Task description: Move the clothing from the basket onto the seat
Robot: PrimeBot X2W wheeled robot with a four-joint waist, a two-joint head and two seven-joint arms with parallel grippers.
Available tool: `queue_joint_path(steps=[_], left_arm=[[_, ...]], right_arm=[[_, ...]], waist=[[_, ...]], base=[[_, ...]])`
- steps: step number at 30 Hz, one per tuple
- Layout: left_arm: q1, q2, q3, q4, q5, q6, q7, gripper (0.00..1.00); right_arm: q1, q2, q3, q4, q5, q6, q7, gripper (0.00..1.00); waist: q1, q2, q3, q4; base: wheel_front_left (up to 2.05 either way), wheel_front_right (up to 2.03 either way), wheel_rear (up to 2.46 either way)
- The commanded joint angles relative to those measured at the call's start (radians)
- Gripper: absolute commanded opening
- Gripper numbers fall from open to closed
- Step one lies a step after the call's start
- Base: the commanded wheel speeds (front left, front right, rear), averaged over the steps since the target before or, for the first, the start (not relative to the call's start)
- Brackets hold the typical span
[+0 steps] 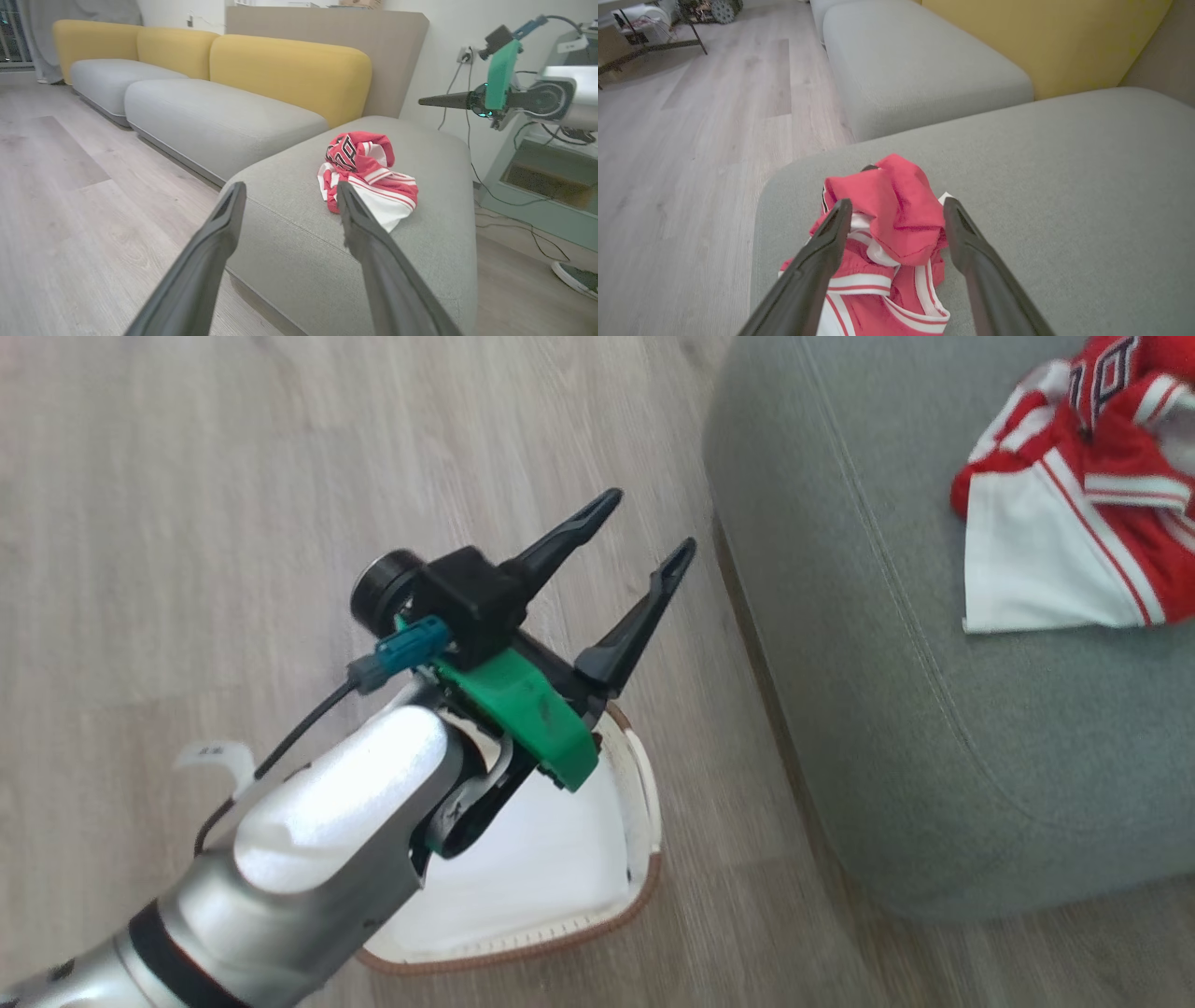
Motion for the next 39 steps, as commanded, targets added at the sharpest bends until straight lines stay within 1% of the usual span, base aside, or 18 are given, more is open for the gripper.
queue_joint_path(steps=[1, 2, 5, 10, 12, 15, 19, 25, 28, 31, 33, 34, 39], left_arm=[[-0.006, 0.024, 0.052, -0.022, -0.014, 0.012, -0.018, 1.00], [-0.006, 0.024, 0.052, -0.022, -0.014, 0.012, -0.018, 1.00], [0.021, 0.034, 0.060, -0.022, -0.026, 0.024, -0.027, 1.00], [0.065, 0.054, 0.075, -0.029, -0.044, 0.046, -0.039, 1.00], [0.082, 0.065, 0.084, -0.035, -0.051, 0.057, -0.044, 1.00], [0.110, 0.080, 0.100, -0.042, -0.063, 0.074, -0.052, 1.00], [0.151, 0.101, 0.121, -0.049, -0.074, 0.100, -0.064, 1.00], [0.221, 0.134, 0.175, -0.061, -0.086, 0.151, -0.087, 1.00], [0.263, 0.148, 0.213, -0.069, -0.085, 0.181, -0.098, 1.00], [0.315, 0.155, 0.257, -0.081, -0.088, 0.203, -0.104, 1.00], [0.353, 0.151, 0.294, -0.089, -0.096, 0.208, -0.106, 1.00], [0.373, 0.148, 0.316, -0.093, -0.101, 0.204, -0.106, 1.00], [0.473, 0.115, 0.443, -0.118, -0.042, 0.177, -0.107, 1.00]], right_arm=[[0.044, -0.065, 0.004, -0.068, 0.023, 0.000, -0.034, 1.00], [0.044, -0.065, 0.004, -0.068, 0.023, 0.000, -0.034, 1.00], [0.094, -0.092, -0.001, -0.133, 0.042, 0.000, -0.071, 1.00], [0.191, -0.121, -0.046, -0.237, 0.048, 0.000, -0.138, 1.00], [0.235, -0.113, -0.077, -0.282, 0.042, 0.000, -0.170, 1.00], [0.319, -0.077, -0.137, -0.342, 0.020, 0.000, -0.218, 1.00], [0.441, 0.013, -0.240, -0.429, -0.047, 0.000, -0.257, 1.00], [0.613, 0.202, -0.391, -0.597, -0.184, 0.000, -0.246, 1.00], [0.688, 0.293, -0.444, -0.696, -0.244, 0.000, -0.227, 1.00], [0.754, 0.372, -0.473, -0.786, -0.292, 0.000, -0.208, 1.00], [0.792, 0.420, -0.486, -0.831, -0.314, 0.000, -0.200, 1.00], [0.809, 0.440, -0.486, -0.850, -0.323, 0.000, -0.195, 1.00], [0.871, 0.500, -0.489, -0.909, -0.358, 0.000, -0.208, 1.00]], waist=[[0.0001, 0.0000, -0.067, 0.038], [0.0001, 0.0000, -0.067, 0.038], [0.0001, 0.0000, -0.101, 0.057], [0.0001, 0.0000, -0.142, 0.091], [0.0001, 0.0000, -0.152, 0.103], [0.0001, 0.0000, -0.167, 0.124], [0.0001, 0.0000, -0.183, 0.150], [0.0001, 0.0000, -0.202, 0.183], [0.0001, 0.0000, -0.208, 0.195], [0.0001, 0.0000, -0.211, 0.206], [0.0001, 0.0000, -0.213, 0.213], [0.0001, 0.0000, -0.214, 0.216], [0.0001, 0.0000, -0.213, 0.228]], base=[[0.00, 0.00, 0.00], [0.00, 0.00, 0.00], [0.00, 0.00, 0.00], [0.00, 0.00, 0.00], [0.00, 0.00, 0.00], [0.00, 0.00, 0.00], [0.00, 0.00, 0.00], [0.00, 0.00, 0.00], [0.00, 0.00, 0.00], [0.00, 0.00, 0.00], [0.00, 0.00, 0.00], [0.00, 0.00, 0.00], [0.00, 0.00, 0.00]])
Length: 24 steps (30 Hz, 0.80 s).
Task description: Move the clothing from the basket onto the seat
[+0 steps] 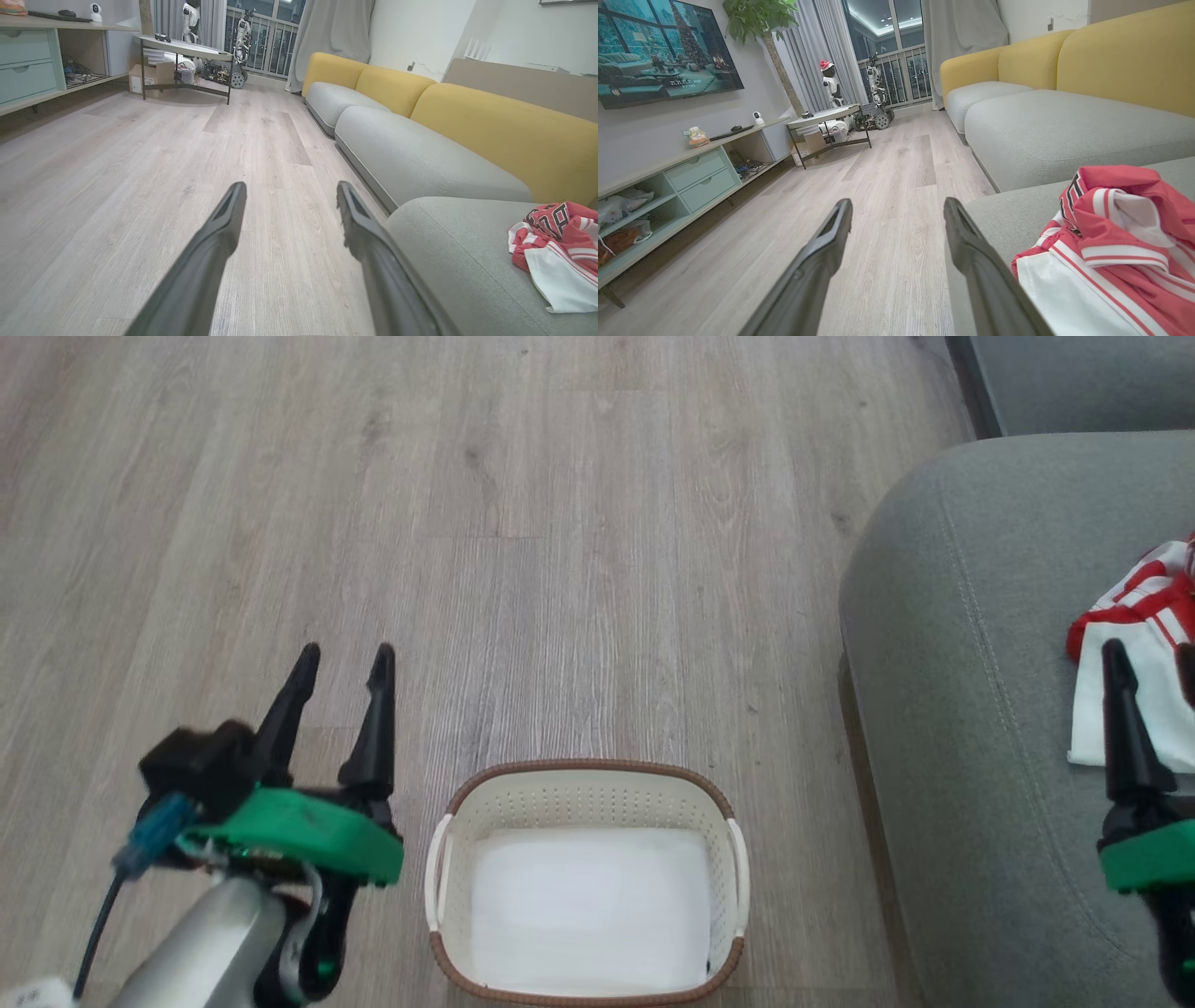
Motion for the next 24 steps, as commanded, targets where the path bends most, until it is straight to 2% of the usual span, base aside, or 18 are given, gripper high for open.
queue_joint_path(steps=[1, 6, 8, 14, 24], left_arm=[[-0.013, 0.003, 0.073, -0.042, 0.032, -0.015, -0.012, 1.00], [0.064, -0.035, 0.156, -0.032, 0.140, -0.062, -0.012, 1.00], [0.075, -0.045, 0.175, -0.029, 0.160, -0.067, -0.012, 1.00], [0.147, -0.115, 0.282, 0.008, 0.258, -0.125, -0.012, 1.00], [0.183, -0.197, 0.377, 0.035, 0.357, -0.214, -0.012, 1.00]], right_arm=[[-0.007, -0.011, 0.013, -0.047, -0.015, 0.000, -0.013, 1.00], [0.042, 0.010, 0.058, -0.049, -0.052, 0.000, -0.063, 1.00], [0.050, 0.016, 0.067, -0.047, -0.057, 0.000, -0.077, 1.00], [0.073, 0.041, 0.113, -0.013, -0.087, 0.000, -0.160, 1.00], [0.081, 0.061, 0.113, 0.034, -0.118, 0.000, -0.197, 1.00]], waist=[[0.0001, -0.0001, 0.000, 0.003], [0.0001, -0.0001, 0.000, 0.015], [0.0001, -0.0001, 0.001, 0.018], [0.0001, -0.0001, -0.001, 0.018], [0.0001, -0.0001, -0.001, 0.017]], base=[[0.00, 0.00, 0.00], [0.00, 0.00, 0.00], [0.00, 0.00, 0.00], [0.00, 0.00, 0.00], [0.00, 0.00, 0.00]])
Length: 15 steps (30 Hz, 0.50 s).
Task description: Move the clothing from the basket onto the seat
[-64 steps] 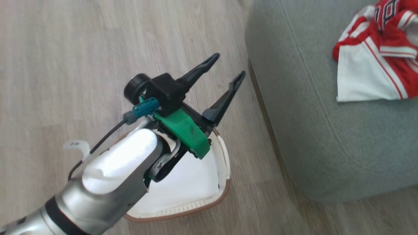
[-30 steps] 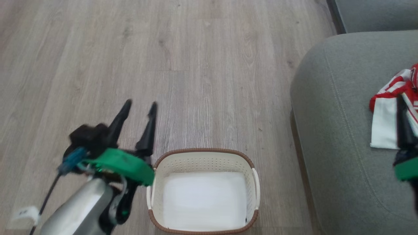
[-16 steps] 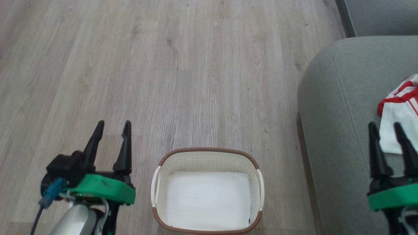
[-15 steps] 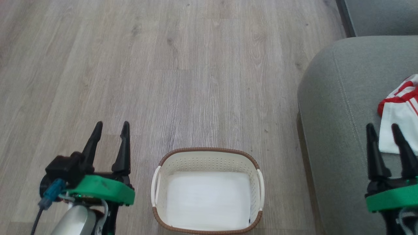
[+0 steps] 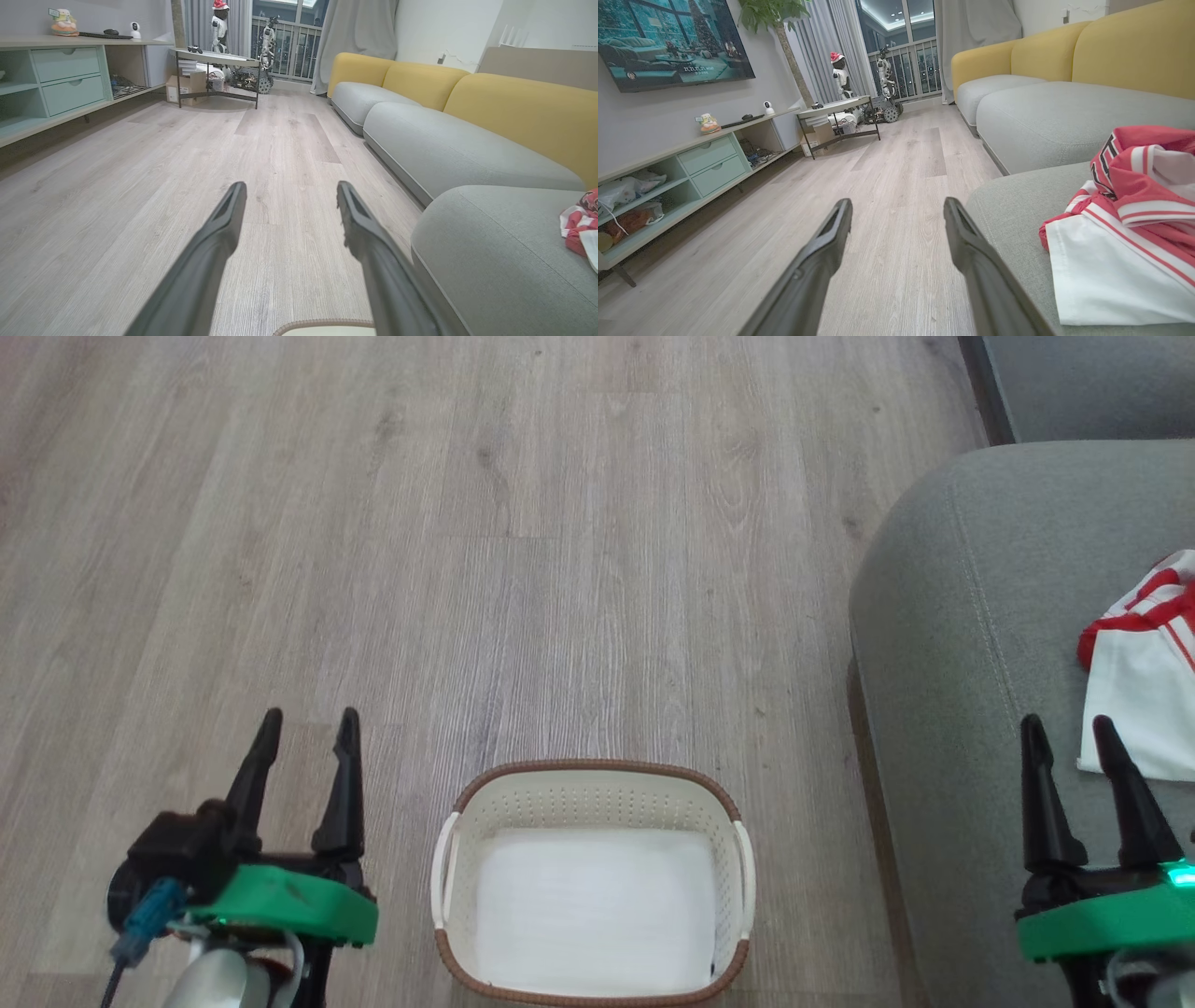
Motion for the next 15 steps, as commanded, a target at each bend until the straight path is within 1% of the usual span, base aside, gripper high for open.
queue_joint_path(steps=[1, 7, 15], left_arm=[[-0.023, 0.000, 0.053, -0.021, 0.017, -0.012, -0.012, 1.00], [-0.017, -0.035, 0.085, -0.005, 0.056, -0.048, -0.012, 1.00], [-0.021, -0.071, 0.122, 0.016, 0.091, -0.085, -0.012, 1.00]], right_arm=[[-0.007, -0.012, 0.014, -0.027, -0.010, 0.000, -0.013, 1.00], [-0.014, -0.012, 0.015, -0.014, -0.013, 0.000, -0.017, 1.00], [-0.025, -0.016, 0.019, -0.007, -0.011, 0.000, -0.020, 1.00]], waist=[[0.0000, -0.0001, 0.001, -0.001], [0.0000, -0.0001, 0.000, -0.002], [0.0000, -0.0001, 0.005, 0.000]], base=[[0.00, 0.00, 0.00], [0.00, 0.00, 0.00], [0.00, 0.00, 0.00]])
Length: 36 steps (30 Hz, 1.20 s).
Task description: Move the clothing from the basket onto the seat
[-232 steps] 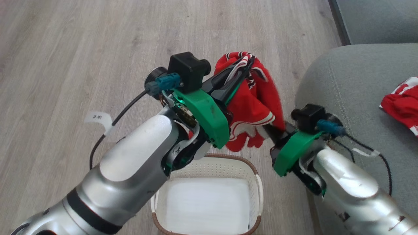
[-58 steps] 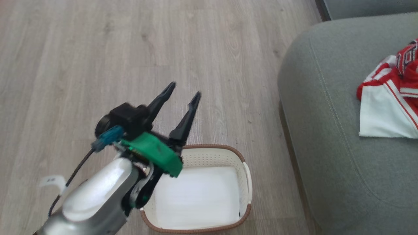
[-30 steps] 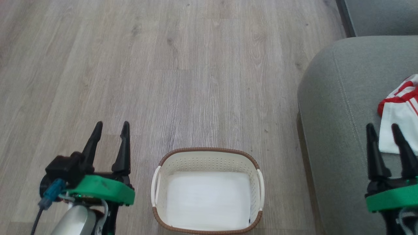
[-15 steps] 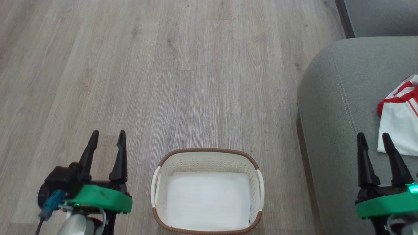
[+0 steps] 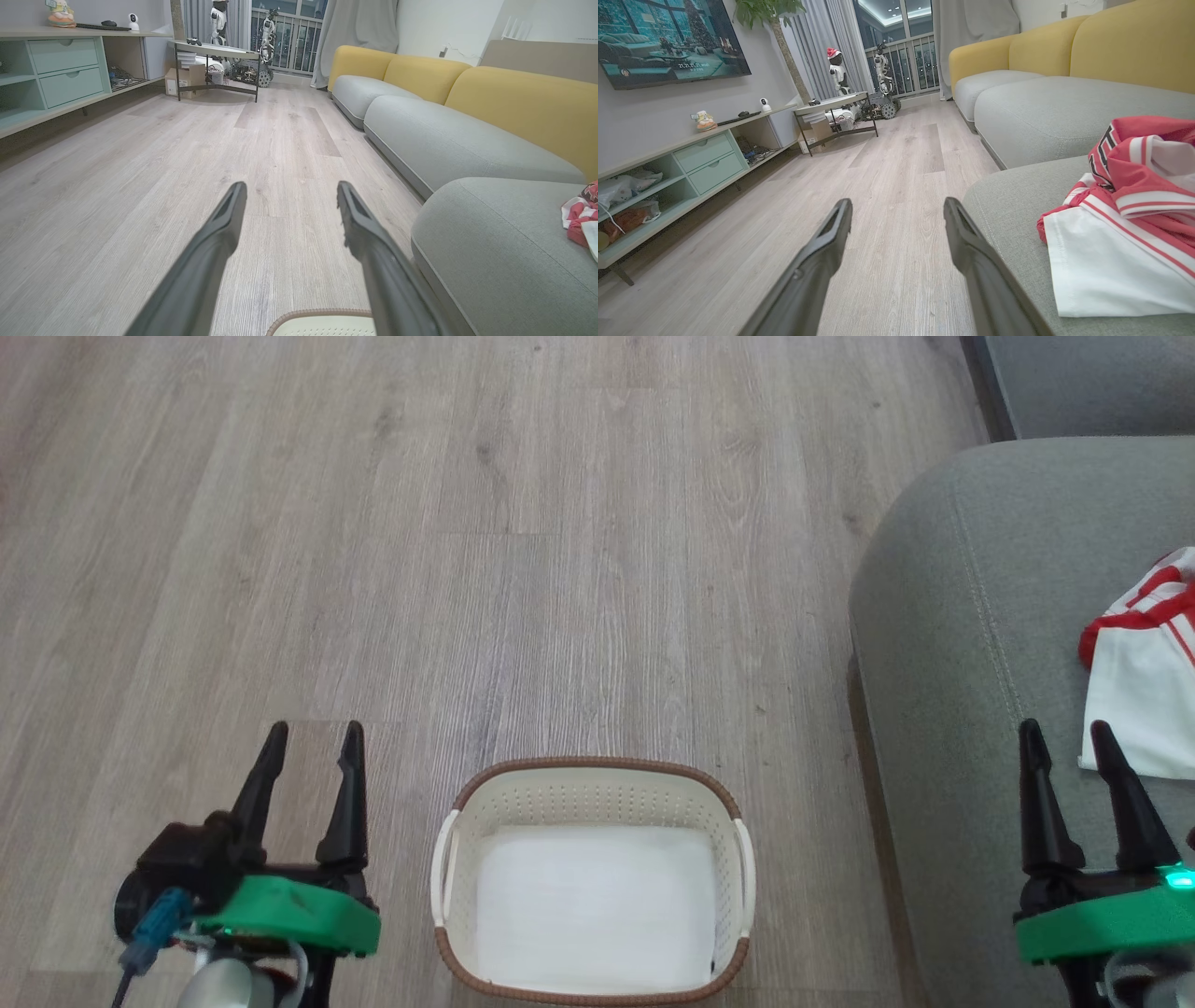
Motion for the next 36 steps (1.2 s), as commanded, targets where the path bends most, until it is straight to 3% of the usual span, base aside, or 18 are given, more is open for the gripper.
queue_joint_path(steps=[1, 15, 16, 36], left_arm=[[-0.037, -0.004, 0.053, -0.024, 0.012, -0.009, -0.012, 1.00], [-0.037, -0.036, 0.090, 0.009, 0.039, -0.054, -0.012, 1.00], [0.000, -0.038, 0.053, 0.040, 0.030, -0.054, 0.000, 0.00], [-0.008, -0.051, 0.082, 0.088, -0.158, -0.064, 0.055, 0.00]], right_arm=[[-0.027, -0.023, 0.019, -0.027, -0.005, 0.000, -0.012, 1.00], [-0.039, -0.030, 0.032, -0.007, 0.004, 0.000, -0.013, 1.00], [-0.003, -0.001, 0.010, 0.019, 0.002, 0.000, -0.003, 0.00], [-0.029, 0.022, 0.015, 0.088, 0.171, 0.000, 0.043, 0.00]], waist=[[0.0000, -0.0001, 0.002, 0.000], [0.0000, -0.0001, -0.008, -0.007], [0.0000, -0.0001, -0.008, -0.007], [0.0000, -0.0001, -0.013, -0.016]], base=[[0.00, 0.00, 0.00], [0.00, 0.00, 0.00], [0.00, 0.00, 0.00], [0.00, 0.00, 0.00]])
